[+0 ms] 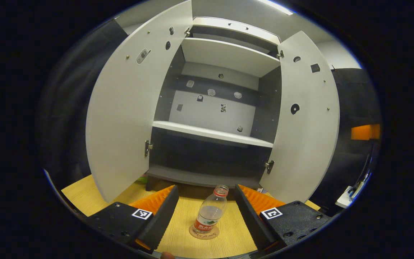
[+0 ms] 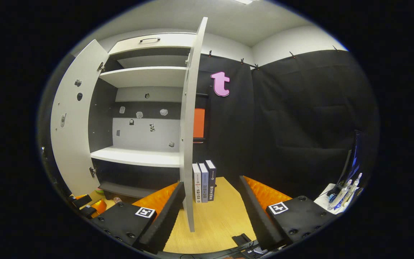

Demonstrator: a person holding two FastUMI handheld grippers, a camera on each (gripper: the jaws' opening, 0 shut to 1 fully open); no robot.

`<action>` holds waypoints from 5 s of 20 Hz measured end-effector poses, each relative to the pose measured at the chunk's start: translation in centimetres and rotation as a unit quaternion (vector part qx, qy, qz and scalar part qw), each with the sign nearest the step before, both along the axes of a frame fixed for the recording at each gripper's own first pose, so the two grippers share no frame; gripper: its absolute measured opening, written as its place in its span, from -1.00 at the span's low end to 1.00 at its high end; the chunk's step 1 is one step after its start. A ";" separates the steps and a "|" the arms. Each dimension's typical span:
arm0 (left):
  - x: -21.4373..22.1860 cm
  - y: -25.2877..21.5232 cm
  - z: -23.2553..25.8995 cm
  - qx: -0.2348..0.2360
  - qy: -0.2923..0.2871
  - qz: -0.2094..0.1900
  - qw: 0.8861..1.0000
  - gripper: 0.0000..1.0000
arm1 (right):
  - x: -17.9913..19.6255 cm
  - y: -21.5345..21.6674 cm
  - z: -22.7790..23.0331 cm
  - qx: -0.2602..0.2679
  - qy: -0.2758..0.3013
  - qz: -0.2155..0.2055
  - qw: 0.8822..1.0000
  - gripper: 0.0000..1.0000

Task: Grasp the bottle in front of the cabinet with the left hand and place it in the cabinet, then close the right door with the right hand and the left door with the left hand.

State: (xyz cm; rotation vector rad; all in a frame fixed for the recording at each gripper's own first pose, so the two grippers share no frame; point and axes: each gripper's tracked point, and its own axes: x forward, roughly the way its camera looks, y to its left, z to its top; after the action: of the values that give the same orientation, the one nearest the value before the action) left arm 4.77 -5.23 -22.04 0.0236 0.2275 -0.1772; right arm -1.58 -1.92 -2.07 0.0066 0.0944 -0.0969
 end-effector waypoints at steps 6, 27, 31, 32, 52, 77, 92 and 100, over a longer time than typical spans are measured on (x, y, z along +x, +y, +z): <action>1.7 -1.6 -6.1 0.000 0.035 -0.026 0.999 0.90 | -0.8 -1.3 -0.5 -0.023 0.005 -0.021 1.000 0.77; 4.7 -2.4 -6.7 0.021 0.114 -0.056 0.992 0.63 | -0.3 -1.1 -2.8 -0.015 0.028 -0.014 0.999 0.97; 6.0 -2.6 0.5 0.031 0.093 -0.069 0.993 0.63 | 0.5 0.2 -3.1 -0.013 0.026 0.004 1.000 0.96; 6.6 -2.9 2.2 0.022 0.089 -0.072 0.993 0.63 | 0.6 0.4 -3.1 -0.011 0.025 0.007 1.000 0.96; 23.9 -8.5 20.1 0.023 -0.019 -0.117 0.993 0.62 | 1.7 -2.3 -4.0 -0.003 0.026 -0.026 0.999 0.97; 31.2 -10.1 16.1 0.029 0.025 -0.093 0.995 0.90 | 4.1 -4.7 -4.7 0.015 0.041 -0.066 0.997 0.96; 16.9 -6.2 29.0 0.026 -0.074 -0.089 0.993 0.89 | 5.0 -7.2 -0.2 -0.009 -0.005 -0.035 0.999 0.97; 7.5 0.0 33.4 0.008 -0.107 -0.047 0.993 0.88 | 7.7 -5.3 0.6 -0.005 -0.003 0.026 1.000 0.97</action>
State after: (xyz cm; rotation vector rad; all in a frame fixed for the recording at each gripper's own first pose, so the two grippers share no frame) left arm 12.28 -5.25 11.35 0.0692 0.0139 -0.2641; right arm 6.10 -7.20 -1.42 -0.0056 0.0878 -0.0455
